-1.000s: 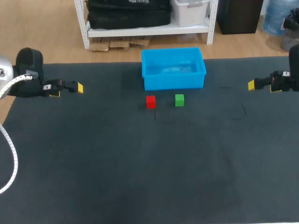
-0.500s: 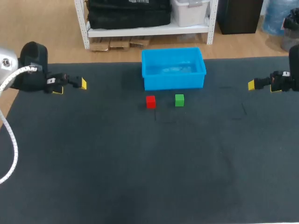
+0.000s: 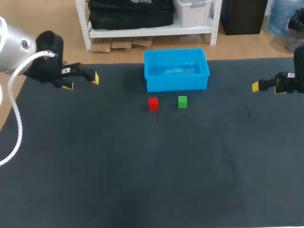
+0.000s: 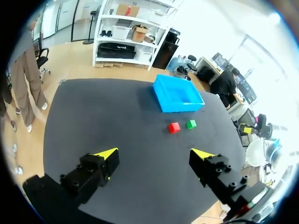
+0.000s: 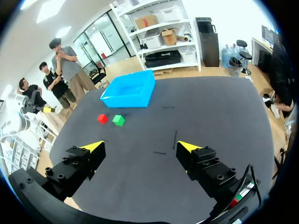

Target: Use the left arm to pick the red cube and place it into the blue plastic box first, then use the right arm to grasp the green cube and put it into the same blue plastic box after the first action is fully finished.

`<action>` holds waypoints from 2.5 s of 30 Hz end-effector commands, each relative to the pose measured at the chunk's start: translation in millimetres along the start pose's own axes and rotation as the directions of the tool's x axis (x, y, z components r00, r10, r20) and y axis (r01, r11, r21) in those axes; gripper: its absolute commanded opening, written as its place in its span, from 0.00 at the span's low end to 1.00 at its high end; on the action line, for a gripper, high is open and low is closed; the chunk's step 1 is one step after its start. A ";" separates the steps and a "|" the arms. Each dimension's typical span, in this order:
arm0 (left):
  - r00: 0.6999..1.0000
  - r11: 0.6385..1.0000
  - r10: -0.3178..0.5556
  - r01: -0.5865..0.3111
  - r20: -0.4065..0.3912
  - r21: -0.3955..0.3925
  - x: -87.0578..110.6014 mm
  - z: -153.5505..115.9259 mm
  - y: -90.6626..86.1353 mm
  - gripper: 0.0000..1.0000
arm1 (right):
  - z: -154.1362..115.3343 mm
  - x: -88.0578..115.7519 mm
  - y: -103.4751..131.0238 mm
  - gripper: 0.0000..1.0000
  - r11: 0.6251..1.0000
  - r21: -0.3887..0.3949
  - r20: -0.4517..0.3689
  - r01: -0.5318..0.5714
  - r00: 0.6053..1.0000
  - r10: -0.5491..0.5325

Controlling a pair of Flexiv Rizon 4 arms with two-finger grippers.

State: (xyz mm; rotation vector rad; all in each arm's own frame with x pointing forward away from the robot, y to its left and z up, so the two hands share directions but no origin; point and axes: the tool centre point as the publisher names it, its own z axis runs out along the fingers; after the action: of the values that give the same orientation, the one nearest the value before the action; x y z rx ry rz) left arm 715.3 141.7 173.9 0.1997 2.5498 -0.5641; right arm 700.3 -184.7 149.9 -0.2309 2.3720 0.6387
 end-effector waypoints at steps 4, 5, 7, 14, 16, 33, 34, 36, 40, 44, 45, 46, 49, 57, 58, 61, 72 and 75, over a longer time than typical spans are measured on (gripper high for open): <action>0.997 0.988 -0.014 0.003 -0.073 -0.153 -14.9 10.8 -14.4 1.00 | 0.3 -0.1 -0.1 1.00 1.000 0.001 -0.001 0.001 1.000 -0.001; 0.997 0.987 -0.017 0.004 -0.080 -0.159 -16.4 11.9 -16.2 1.00 | 0.3 -0.1 -0.1 1.00 1.000 0.001 -0.001 0.001 1.000 -0.001; 0.996 0.984 -0.024 0.007 -0.092 -0.178 -19.4 14.1 -19.2 1.00 | 0.3 -0.1 -0.1 1.00 1.000 0.001 -0.001 0.001 1.000 -0.001; 0.992 0.976 -0.029 0.002 -0.125 -0.216 -33.3 23.2 -33.9 1.00 | 0.3 -0.1 -0.1 1.00 1.000 0.001 -0.001 0.001 1.000 -0.001; 0.992 0.977 -0.029 0.002 -0.120 -0.213 -38.8 24.7 -39.7 1.00 | 0.3 -0.1 -0.1 1.00 1.000 0.001 -0.001 0.001 1.000 -0.001; 0.987 0.965 -0.014 -0.029 -0.161 -0.260 -64.8 56.5 -86.2 1.00 | 0.3 -0.1 -0.1 1.00 1.000 0.001 -0.001 0.001 1.000 -0.001; 0.986 0.965 -0.017 -0.027 -0.165 -0.262 -66.0 57.9 -88.6 1.00 | 0.3 -0.1 -0.1 1.00 1.000 0.001 -0.001 0.001 1.000 -0.001; 0.984 0.962 -0.023 -0.027 -0.179 -0.272 -68.5 61.4 -92.7 1.00 | 0.3 -0.1 -0.1 1.00 1.000 0.001 -0.001 0.001 1.000 -0.001; 0.978 0.958 -0.030 -0.032 -0.207 -0.286 -71.5 67.7 -100.5 1.00 | 0.3 -0.1 -0.1 1.00 1.000 0.001 -0.001 0.001 1.000 -0.001; 0.973 0.956 -0.041 -0.027 -0.225 -0.293 -74.3 73.1 -105.4 1.00 | 0.3 -0.1 -0.1 1.00 1.000 0.001 -0.001 0.001 1.000 -0.001; 0.973 0.956 -0.045 -0.025 -0.228 -0.294 -74.8 74.3 -106.4 1.00 | 0.3 -0.1 -0.1 1.00 1.000 0.001 -0.001 0.001 1.000 -0.001; 0.972 0.956 -0.046 -0.024 -0.230 -0.294 -75.3 75.3 -107.4 1.00 | 0.3 -0.1 -0.1 1.00 1.000 0.001 -0.001 0.001 1.000 -0.001; 0.970 0.954 -0.047 -0.027 -0.238 -0.299 -76.4 77.8 -110.3 1.00 | 0.3 -0.1 -0.1 1.00 1.000 0.001 -0.001 0.001 1.000 -0.001; 0.962 0.949 -0.073 -0.014 -0.264 -0.315 -76.7 86.9 -111.7 1.00 | 0.3 -0.1 -0.1 1.00 1.000 0.001 -0.001 0.001 1.000 -0.001; 0.961 0.949 -0.074 -0.014 -0.265 -0.316 -76.4 87.9 -111.6 1.00 | 0.3 -0.1 -0.1 1.00 1.000 0.001 -0.001 0.001 1.000 -0.001; 0.958 0.946 -0.082 -0.013 -0.276 -0.324 -75.2 90.0 -111.9 1.00 | 0.3 -0.1 -0.1 1.00 1.000 0.001 -0.001 0.001 1.000 -0.001; 0.941 0.942 -0.120 0.008 -0.315 -0.337 -73.7 103.0 -112.4 1.00 | 0.3 -0.1 -0.1 1.00 1.000 0.001 -0.001 0.001 1.000 -0.001; 0.935 0.941 -0.130 0.010 -0.331 -0.338 -72.8 108.4 -113.2 1.00 | 0.3 -0.1 -0.1 1.00 1.000 0.001 -0.001 0.001 1.000 -0.001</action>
State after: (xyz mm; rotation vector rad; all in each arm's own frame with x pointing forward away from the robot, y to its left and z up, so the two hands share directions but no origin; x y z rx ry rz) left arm 788.7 -3.3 168.7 0.0910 2.9353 -0.1328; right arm 700.3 -184.7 149.9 -0.2308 2.3720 0.6386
